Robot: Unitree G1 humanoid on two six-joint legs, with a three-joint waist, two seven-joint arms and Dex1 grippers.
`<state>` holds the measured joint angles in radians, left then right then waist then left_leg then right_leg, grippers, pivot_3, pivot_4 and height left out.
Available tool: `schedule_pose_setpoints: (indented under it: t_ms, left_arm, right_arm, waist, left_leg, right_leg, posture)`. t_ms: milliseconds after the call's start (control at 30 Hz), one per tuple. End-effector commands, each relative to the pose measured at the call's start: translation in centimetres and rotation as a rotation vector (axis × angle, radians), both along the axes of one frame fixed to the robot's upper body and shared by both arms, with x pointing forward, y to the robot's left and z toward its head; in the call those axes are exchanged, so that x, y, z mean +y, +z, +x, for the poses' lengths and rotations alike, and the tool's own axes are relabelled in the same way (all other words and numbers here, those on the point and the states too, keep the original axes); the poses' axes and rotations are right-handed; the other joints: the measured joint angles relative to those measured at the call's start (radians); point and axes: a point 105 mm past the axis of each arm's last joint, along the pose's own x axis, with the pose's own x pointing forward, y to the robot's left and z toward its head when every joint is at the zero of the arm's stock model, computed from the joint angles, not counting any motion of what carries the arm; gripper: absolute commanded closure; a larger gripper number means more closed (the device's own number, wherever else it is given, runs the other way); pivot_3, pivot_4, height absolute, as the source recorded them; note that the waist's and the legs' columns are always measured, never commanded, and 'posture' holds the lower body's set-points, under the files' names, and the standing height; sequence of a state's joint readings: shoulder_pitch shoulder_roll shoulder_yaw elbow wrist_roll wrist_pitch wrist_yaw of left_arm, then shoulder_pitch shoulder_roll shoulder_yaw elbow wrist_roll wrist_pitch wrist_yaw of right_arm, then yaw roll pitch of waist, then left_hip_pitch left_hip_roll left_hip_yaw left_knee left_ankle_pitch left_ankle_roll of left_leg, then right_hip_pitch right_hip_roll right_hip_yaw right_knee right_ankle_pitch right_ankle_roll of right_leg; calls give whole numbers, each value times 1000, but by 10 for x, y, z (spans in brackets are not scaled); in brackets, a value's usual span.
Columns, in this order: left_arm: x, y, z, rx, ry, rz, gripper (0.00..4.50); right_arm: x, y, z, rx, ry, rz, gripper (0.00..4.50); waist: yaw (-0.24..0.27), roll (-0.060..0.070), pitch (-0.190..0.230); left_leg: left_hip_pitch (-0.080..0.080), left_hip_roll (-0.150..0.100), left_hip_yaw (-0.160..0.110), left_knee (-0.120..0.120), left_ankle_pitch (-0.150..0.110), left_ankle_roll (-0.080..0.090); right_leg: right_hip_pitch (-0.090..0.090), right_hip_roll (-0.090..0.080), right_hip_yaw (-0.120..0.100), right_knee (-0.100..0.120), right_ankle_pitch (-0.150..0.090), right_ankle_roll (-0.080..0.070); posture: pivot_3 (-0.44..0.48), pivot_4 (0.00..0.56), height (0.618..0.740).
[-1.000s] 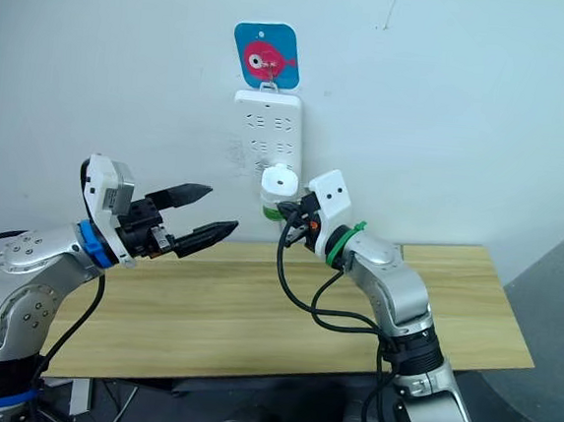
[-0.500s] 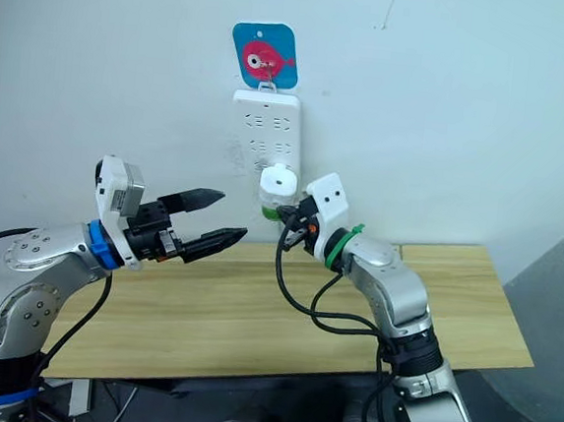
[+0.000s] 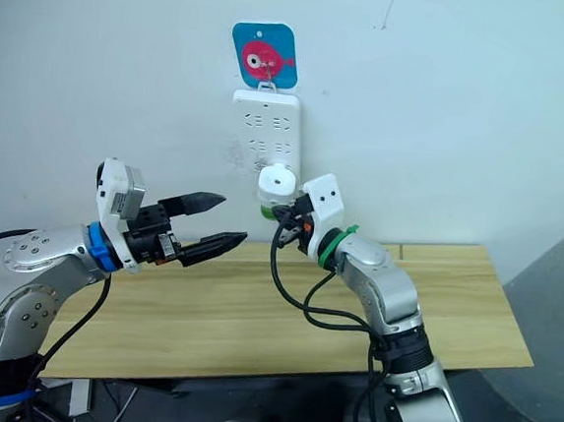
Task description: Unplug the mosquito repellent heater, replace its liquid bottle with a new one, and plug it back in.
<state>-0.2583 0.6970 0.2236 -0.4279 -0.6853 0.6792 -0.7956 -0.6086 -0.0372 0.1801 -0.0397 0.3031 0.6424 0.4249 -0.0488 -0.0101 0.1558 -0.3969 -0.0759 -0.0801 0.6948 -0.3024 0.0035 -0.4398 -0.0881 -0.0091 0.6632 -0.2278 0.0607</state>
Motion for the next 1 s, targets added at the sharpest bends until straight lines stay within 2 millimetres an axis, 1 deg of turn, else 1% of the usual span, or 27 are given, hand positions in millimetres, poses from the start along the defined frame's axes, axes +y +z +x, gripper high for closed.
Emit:
schedule_pose_setpoints:
  t_ms: [33, 167, 333, 467, 533, 700, 767, 800, 833, 900, 933, 1000]
  left_arm:
    - [-5, 6, -4, -35, -19, 4, 0]
    - [-4, 5, -3, -31, -19, 3, 0]
    - [-3, 5, -3, -31, -20, 3, 0]
    - [-4, 5, -3, -29, -24, 4, 0]
    - [-4, 4, -3, -28, -25, 4, 0]
    - [-3, 5, -3, -31, -27, 7, 0]
    - [-2, 5, -3, -33, -25, 10, 0]
    - [-1, 5, -2, -37, -19, 14, 0]
    - [1, 4, -1, -41, -11, 20, 0]
    - [5, 3, 2, -49, 3, 39, 0]
    - [7, 2, 2, -51, 7, 46, 0]
    - [15, 0, 5, -52, 29, 63, 0]
  right_arm:
    - [-16, 29, 11, -36, -90, 124, 4463]
    - [-19, 32, 12, 22, -105, 195, 4463]
    - [-22, 33, 14, 59, -121, 226, 4463]
    - [-25, 36, 15, 135, -137, 324, 4463]
    - [-26, 37, 14, 155, -140, 343, 4463]
    - [-19, 34, 4, 75, -68, 216, 4463]
    - [-8, 30, -12, -9, 55, 88, 4463]
    - [-3, 24, -24, -37, 137, 27, 4463]
    - [-1, 20, -33, -56, 201, -17, 4463]
    - [-3, 17, -43, -95, 270, -68, 4463]
    - [-4, 17, -45, -107, 281, -77, 4463]
    - [-13, 20, -50, -139, 310, -98, 4463]
  waist:
    - [0, 0, 0]
    - [2, 0, 0]
    - [5, 0, 1]
    - [5, 0, 1]
    - [6, 0, 1]
    - [13, 1, 1]
    - [14, 1, 1]
    - [14, 1, 1]
    - [13, 0, 0]
    - [11, 0, 0]
    - [10, 0, 0]
    - [9, 0, 0]
  left_leg:
    - [0, 0, 0, 0, 0, 0]
    - [0, 0, -1, 0, 1, -1]
    - [0, 0, -1, 0, 1, -1]
    - [0, 0, -1, 0, 1, -1]
    - [0, 0, -1, 0, 1, -2]
    - [0, 0, -1, 0, 1, -2]
    - [0, 0, -1, 0, 1, -2]
    - [0, 0, -1, 0, 1, -2]
    - [0, 0, -1, 0, 1, -2]
    - [1, 1, -1, -1, 1, -2]
    - [1, 1, 0, -2, 1, -2]
    - [0, 1, 0, -4, 1, -2]
  right_leg:
    - [0, 0, 0, 0, 0, 0]
    - [0, 0, 0, 0, 0, -1]
    - [1, 0, 0, 0, 1, -1]
    - [1, 0, 0, 0, 1, -1]
    - [1, 0, 0, 0, 1, -2]
    - [1, 2, 0, 0, 1, -2]
    - [1, 2, -1, 0, 1, -2]
    - [1, 3, -1, 0, 1, -2]
    - [1, 3, -1, 0, 1, -2]
    - [1, 3, -1, 0, 1, -2]
    - [0, 3, -1, -1, 1, -2]
    - [0, 2, -1, -2, 1, -2]
  posture:
    - [-46, 169, 740]
    - [-48, 170, 740]
    - [-50, 168, 740]
    - [-51, 165, 740]
    - [-50, 164, 740]
    - [-49, 158, 740]
    - [-47, 156, 740]
    - [-47, 156, 740]
    - [-42, 152, 740]
    - [-39, 149, 740]
    - [-39, 149, 740]
    - [-33, 139, 740]
